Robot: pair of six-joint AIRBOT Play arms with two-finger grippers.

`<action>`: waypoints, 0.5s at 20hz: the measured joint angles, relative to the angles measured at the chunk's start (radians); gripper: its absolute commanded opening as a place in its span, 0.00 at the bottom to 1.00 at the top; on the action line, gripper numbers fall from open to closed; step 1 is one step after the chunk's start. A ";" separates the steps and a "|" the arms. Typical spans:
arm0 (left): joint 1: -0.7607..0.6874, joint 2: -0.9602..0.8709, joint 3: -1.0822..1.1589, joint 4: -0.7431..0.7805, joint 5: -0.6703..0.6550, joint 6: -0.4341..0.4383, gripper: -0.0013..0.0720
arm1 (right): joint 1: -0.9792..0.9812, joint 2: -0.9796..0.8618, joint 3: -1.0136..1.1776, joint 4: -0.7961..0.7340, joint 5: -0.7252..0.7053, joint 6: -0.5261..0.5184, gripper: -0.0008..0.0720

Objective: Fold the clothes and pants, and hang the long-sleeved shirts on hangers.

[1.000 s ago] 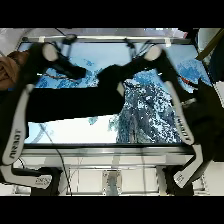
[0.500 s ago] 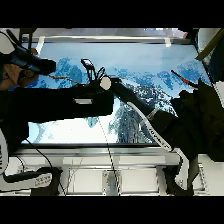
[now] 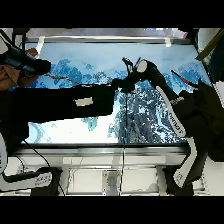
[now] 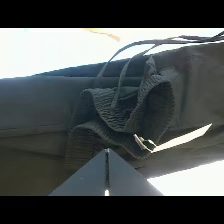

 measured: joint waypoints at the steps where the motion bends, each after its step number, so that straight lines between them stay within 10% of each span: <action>1: 0.000 -0.001 0.000 0.000 0.000 0.000 0.04 | -0.019 -0.020 -0.016 0.050 0.000 0.002 0.95; 9: 0.000 -0.002 0.000 0.000 -0.001 0.000 0.04 | -0.007 -0.175 -0.058 0.377 -0.065 -0.031 0.90; 10: 0.000 -0.002 0.000 0.000 -0.001 0.000 0.04 | 0.009 -0.182 -0.059 0.392 -0.077 -0.032 0.67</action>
